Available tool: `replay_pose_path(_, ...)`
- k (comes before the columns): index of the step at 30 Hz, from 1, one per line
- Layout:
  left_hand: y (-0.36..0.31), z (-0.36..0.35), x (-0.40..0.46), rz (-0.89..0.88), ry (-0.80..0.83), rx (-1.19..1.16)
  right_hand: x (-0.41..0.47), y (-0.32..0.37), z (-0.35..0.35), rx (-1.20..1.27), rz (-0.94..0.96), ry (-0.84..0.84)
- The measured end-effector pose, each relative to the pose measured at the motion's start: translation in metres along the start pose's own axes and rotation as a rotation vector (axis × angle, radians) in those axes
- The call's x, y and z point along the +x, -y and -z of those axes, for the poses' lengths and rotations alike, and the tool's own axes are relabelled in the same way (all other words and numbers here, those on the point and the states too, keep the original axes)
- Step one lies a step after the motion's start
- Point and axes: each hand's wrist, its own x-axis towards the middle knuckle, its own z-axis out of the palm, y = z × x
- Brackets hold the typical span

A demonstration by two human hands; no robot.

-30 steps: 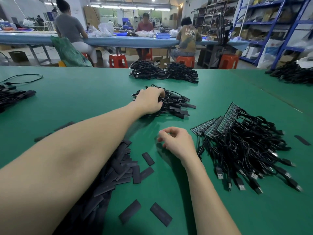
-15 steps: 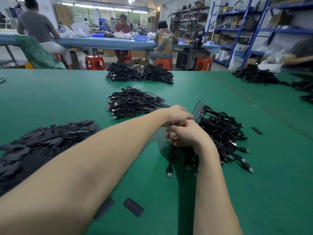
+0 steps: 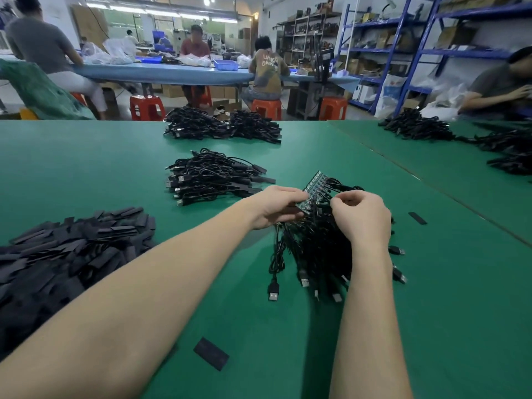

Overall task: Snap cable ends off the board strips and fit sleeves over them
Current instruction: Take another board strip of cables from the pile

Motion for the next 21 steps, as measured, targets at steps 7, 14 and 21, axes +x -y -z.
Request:
replay_pose_path(7,-0.016,0.049,-0.037,-0.028,0.093,-0.155,-0.002,0.006,-0.003,0.118,0.064,-0.072)
replay_pose_path(14,-0.032,0.097,-0.074,-0.050,0.171,-0.131,-0.007,0.026,-0.001,0.118,0.280,-0.133)
replay_pose_path(21,-0.035,0.123,-0.100,-0.035,0.196,-0.019,-0.008,0.027,0.006,0.050,0.320,0.270)
